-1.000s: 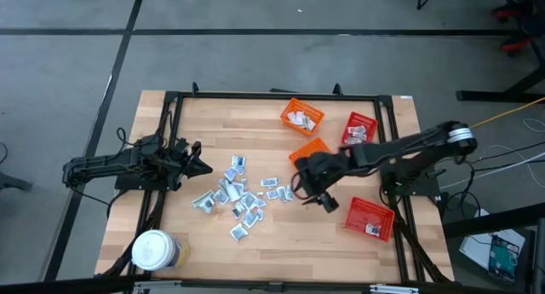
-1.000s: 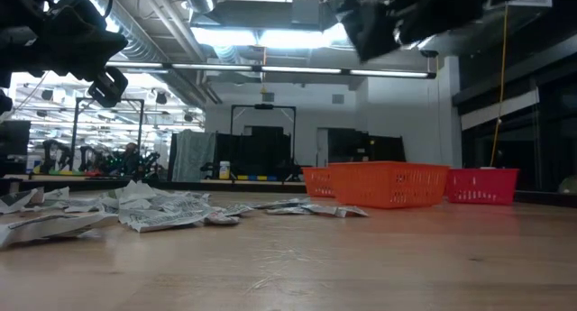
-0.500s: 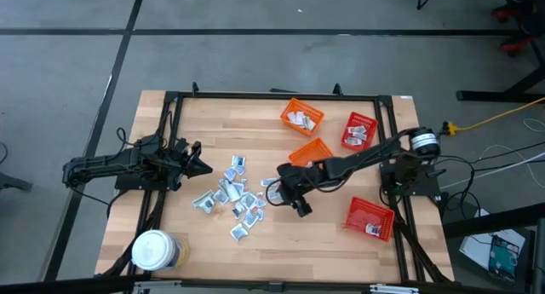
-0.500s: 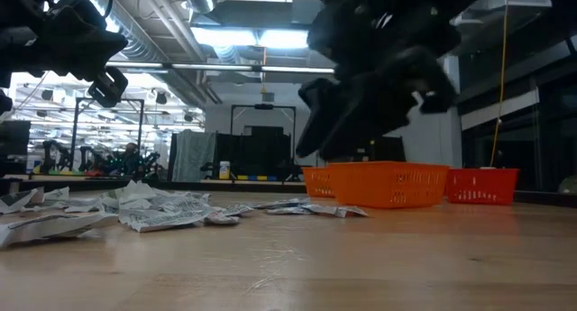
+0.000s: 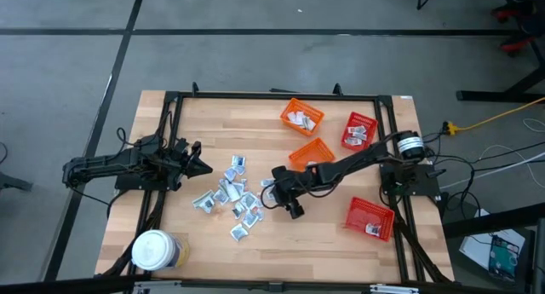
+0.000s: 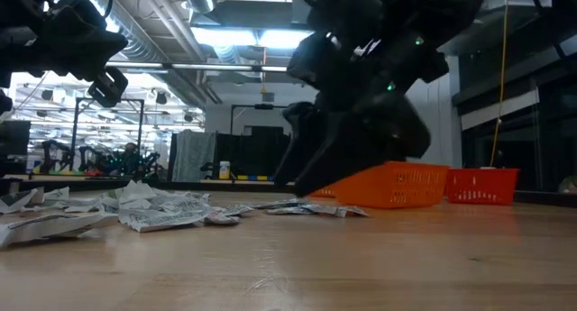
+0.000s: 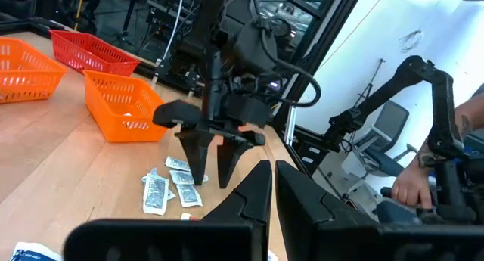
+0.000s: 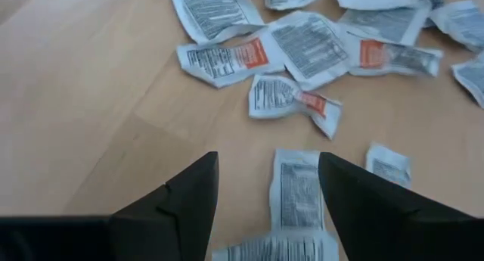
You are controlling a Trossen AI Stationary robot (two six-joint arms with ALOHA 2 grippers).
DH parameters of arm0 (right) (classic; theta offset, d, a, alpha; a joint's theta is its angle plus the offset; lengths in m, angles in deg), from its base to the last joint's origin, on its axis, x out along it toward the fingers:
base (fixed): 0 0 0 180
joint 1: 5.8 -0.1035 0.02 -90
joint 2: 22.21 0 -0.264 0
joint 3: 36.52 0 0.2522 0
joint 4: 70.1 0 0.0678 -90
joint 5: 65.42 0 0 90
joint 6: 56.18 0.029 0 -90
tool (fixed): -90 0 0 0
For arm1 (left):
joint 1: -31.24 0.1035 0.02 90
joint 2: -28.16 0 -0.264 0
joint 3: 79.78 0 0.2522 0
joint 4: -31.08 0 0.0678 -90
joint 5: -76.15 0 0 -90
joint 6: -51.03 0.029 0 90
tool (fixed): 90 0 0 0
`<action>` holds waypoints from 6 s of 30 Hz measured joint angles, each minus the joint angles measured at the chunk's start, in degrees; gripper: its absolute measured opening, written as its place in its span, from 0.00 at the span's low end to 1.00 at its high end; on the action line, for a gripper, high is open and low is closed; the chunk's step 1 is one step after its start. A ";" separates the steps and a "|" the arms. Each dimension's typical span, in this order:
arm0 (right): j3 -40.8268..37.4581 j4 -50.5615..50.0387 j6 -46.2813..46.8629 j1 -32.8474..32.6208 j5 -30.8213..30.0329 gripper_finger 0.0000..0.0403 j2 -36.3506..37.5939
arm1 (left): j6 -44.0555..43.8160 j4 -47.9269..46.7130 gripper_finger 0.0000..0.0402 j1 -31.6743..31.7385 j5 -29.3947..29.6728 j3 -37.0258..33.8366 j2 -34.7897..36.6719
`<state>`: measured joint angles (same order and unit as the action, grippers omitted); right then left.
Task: Pick & Place First Aid Supplies
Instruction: Put the orange ointment pack into the top red bin
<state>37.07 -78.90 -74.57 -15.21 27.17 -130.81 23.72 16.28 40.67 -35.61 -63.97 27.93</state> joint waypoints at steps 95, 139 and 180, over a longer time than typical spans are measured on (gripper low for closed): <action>73.35 -5.95 21.08 16.57 9.83 0.01 -7.23 | 0.00 0.00 0.04 0.00 0.01 0.00 0.00; 70.29 -93.31 22.77 31.57 -27.48 0.01 1.07 | 0.00 0.00 0.04 0.00 0.02 0.01 0.00; -11.50 -64.44 35.44 32.94 -34.64 0.33 40.46 | 0.00 -0.01 0.04 -0.02 0.00 0.02 0.00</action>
<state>25.57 -143.33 -39.13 17.73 -7.47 -90.35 23.72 16.27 40.66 -35.61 -63.95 27.93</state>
